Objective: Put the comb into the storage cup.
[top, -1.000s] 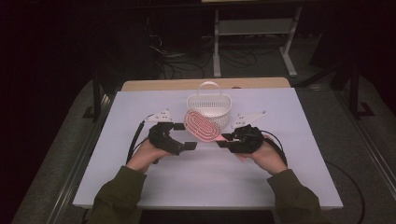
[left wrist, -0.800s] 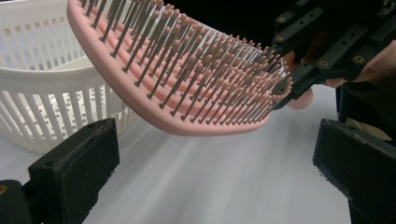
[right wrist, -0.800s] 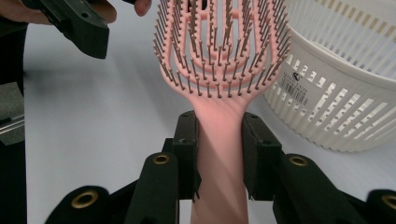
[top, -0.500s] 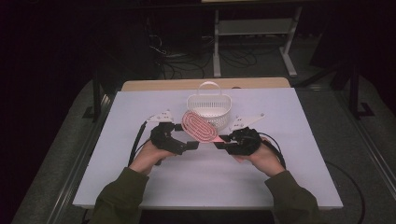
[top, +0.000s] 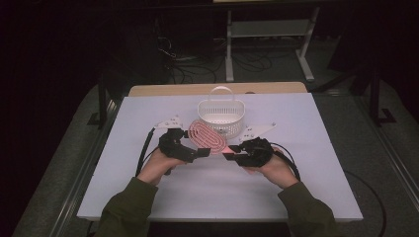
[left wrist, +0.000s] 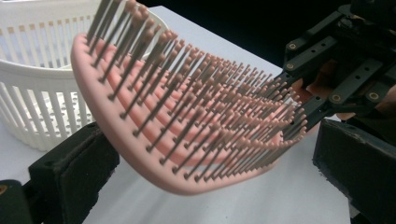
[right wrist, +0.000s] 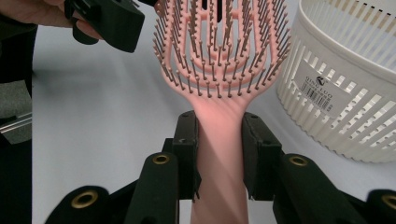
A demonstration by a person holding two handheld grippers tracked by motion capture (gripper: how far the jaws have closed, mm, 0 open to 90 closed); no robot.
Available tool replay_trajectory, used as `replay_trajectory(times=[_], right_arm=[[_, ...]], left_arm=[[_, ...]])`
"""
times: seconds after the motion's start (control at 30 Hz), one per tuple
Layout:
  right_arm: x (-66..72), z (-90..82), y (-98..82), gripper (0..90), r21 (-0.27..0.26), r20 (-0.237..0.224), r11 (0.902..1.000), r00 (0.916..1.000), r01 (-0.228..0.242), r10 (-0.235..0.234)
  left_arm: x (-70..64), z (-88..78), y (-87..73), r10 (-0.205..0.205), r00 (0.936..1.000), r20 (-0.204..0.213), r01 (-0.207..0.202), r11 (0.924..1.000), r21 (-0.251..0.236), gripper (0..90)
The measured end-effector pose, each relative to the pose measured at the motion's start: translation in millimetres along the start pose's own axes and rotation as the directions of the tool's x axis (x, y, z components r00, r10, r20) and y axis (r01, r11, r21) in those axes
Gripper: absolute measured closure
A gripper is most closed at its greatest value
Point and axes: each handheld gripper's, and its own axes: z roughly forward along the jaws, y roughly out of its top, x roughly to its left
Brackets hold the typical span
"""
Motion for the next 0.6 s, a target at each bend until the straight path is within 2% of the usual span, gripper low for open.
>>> replay_trajectory(times=[0.37, 0.6], right_arm=[[3.2, 1.4, -0.4, 68.9, -0.006, -0.002, 0.9998, 0.9998, 0.018, -0.018], [5.1, 2.9, -0.8, 68.9, -0.007, 0.003, 0.9995, 0.9995, 0.030, -0.030]], left_arm=[[1.3, -4.4, 1.7, -0.019, 0.9996, -0.022, 0.018, 0.9994, -0.028, 1.1], [3.0, -6.2, 1.5, -0.031, 0.9995, -0.010, 0.031, 0.9990, -0.033, 10.5]])
